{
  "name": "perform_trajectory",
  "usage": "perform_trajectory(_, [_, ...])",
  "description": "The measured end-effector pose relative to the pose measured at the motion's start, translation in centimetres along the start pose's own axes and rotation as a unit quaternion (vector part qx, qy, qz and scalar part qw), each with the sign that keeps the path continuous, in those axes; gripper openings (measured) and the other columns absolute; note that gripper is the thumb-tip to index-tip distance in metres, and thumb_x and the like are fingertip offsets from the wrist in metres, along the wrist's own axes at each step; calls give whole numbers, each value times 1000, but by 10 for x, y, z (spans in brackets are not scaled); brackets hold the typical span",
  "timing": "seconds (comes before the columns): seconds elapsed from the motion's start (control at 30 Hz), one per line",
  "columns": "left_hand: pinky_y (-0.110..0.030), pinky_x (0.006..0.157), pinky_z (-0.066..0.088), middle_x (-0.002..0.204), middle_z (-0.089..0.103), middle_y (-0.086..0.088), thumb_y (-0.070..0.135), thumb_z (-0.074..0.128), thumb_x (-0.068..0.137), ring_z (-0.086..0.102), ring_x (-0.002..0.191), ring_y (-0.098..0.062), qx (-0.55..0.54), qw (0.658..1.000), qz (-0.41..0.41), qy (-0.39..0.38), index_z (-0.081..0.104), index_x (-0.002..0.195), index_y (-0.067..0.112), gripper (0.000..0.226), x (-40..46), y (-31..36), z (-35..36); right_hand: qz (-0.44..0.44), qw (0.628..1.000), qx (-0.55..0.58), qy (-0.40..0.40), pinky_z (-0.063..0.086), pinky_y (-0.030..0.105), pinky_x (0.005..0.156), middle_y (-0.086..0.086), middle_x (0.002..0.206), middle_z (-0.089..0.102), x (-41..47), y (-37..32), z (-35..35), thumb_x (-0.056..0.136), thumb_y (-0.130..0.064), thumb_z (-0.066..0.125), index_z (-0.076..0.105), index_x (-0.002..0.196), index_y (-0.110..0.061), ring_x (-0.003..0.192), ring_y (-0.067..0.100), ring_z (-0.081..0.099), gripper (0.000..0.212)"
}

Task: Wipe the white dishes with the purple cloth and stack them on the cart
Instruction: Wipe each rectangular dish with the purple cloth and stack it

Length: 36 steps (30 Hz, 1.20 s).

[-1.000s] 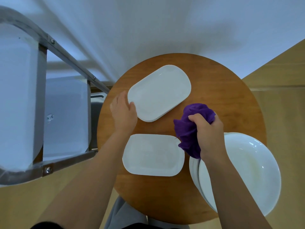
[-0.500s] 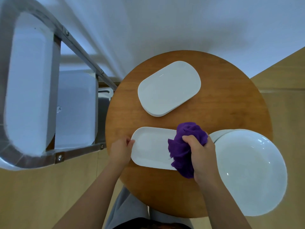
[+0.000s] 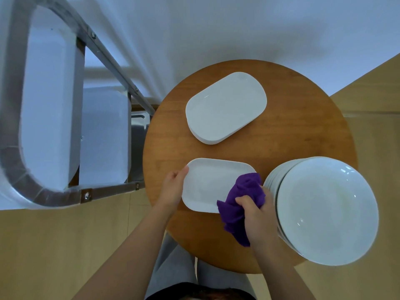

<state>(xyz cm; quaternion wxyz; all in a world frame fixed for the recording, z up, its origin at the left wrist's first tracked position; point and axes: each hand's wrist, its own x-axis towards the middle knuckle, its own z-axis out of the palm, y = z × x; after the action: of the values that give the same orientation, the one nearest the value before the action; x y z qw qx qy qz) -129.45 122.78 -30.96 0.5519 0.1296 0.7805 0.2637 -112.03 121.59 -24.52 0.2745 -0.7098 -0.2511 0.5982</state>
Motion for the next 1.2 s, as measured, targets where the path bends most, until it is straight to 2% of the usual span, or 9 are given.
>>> perform_trajectory(0.2, [-40, 85, 55, 85, 73, 7, 62, 33, 92, 67, 90, -17, -77, 995, -44, -56, 64, 92, 34, 42, -9, 6, 0, 11, 998, -49, 33, 46, 15, 55, 4, 120, 55, -18, 24, -1, 85, -5, 62, 38, 138, -23, 98, 18, 56, 61])
perform_trajectory(0.3, [-44, 91, 53, 100, 73, 0, 56, 31, 95, 67, 99, -22, -130, 988, -54, -65, 64, 102, 28, 44, -11, 8, -15, 15, 997, -62, 39, 47, 19, 64, 3, 131, 49, -25, 28, 0, 86, -3, 61, 28, 145, -26, 105, 20, 53, 71])
perform_trajectory(0.43, [-35, 72, 57, 94, 72, -1, 56, 28, 95, 69, 86, -19, -155, 987, -26, -9, 63, 97, 26, 46, -20, 8, -35, -15, 998, -69, 1, 49, 11, 62, 1, 139, 41, -25, 21, 8, 86, -3, 61, 18, 148, -27, 111, 19, 48, 79])
perform_trajectory(0.53, [-27, 55, 56, 94, 70, -1, 59, 29, 93, 67, 87, -21, -161, 987, -29, 10, 60, 97, 27, 44, -33, 12, -44, -73, 992, -87, -56, 44, 37, 101, -2, 147, 30, -17, 5, 20, 81, -32, 67, 6, 149, -27, 130, 20, 38, 92])
perform_trajectory(0.67, [-42, 79, 58, 109, 69, -7, 58, 31, 93, 67, 99, -27, -210, 976, -43, -35, 57, 112, 25, 46, -43, 20, -51, -163, 941, -256, -150, 43, 35, 101, -6, 145, 33, 3, -32, 27, 67, -65, 57, 3, 148, -33, 127, 15, 41, 102])
perform_trajectory(0.77, [-41, 77, 57, 105, 68, -5, 60, 30, 92, 66, 96, -28, -224, 973, -61, -12, 56, 106, 27, 45, -42, 26, -54, -223, 909, -344, -72, 44, 44, 100, 0, 143, 40, 19, -44, 22, 74, -66, 52, 15, 148, -26, 127, 22, 43, 92])
perform_trajectory(0.9, [-41, 74, 58, 97, 71, -3, 73, 33, 75, 68, 91, -27, -242, 966, -78, -42, 57, 99, 32, 54, -42, 35, -52, -248, 873, -416, 59, 25, 48, 113, 10, 157, 11, 19, -42, 31, 76, -64, 55, 7, 150, -20, 142, 31, 15, 99])
perform_trajectory(1.03, [-43, 78, 57, 96, 70, 1, 77, 24, 78, 66, 94, -27, -229, 969, -69, -59, 56, 96, 38, 53, -45, 44, -49, -251, 826, -487, 131, 20, 52, 111, 16, 157, 3, 17, -46, 40, 69, -80, 34, 4, 150, -16, 142, 38, 7, 108])
perform_trajectory(1.2, [-34, 65, 54, 90, 68, 2, 80, 25, 55, 64, 88, -22, -175, 982, -30, -58, 55, 88, 37, 62, -55, 64, -48, -267, 814, -491, 157, -3, 41, 115, 23, 155, -10, 14, -49, 58, 85, -70, 25, -5, 149, -10, 143, 36, -9, 93])
